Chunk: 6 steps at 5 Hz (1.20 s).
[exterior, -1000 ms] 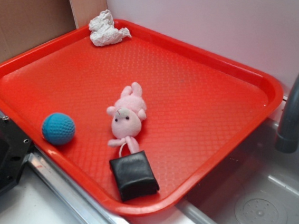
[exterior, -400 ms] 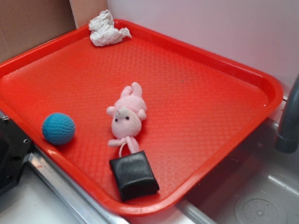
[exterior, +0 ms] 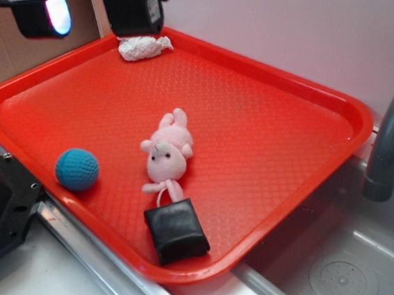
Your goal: Grab the black box.
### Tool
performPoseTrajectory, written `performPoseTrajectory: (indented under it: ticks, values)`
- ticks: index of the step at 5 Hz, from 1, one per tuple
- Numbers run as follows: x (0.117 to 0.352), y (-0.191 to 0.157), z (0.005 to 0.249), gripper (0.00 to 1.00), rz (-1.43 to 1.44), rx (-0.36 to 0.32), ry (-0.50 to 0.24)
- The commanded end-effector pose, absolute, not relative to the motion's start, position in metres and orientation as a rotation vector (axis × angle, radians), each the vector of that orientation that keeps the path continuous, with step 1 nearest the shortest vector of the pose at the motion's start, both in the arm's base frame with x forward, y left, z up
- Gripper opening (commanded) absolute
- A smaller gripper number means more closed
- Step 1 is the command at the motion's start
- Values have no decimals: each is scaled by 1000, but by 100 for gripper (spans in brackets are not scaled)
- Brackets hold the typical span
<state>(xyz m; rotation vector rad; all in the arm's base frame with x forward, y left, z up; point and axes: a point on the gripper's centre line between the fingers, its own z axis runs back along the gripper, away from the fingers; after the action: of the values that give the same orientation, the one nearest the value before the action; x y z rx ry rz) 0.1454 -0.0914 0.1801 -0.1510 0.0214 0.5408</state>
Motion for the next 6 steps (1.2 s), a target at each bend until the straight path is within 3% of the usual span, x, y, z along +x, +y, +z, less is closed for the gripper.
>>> performPoseTrajectory:
  ticks: [1,2,3,5,6]
  values:
    - [148,-92,184,100,550,-164,16]
    - [172,-104,136,100,517,-178,52]
    - [170,-118,113,100,706,-67,52]
    - [164,-153,76,100,760,-52,108]
    - [153,-157,67,100,743,-1,90]
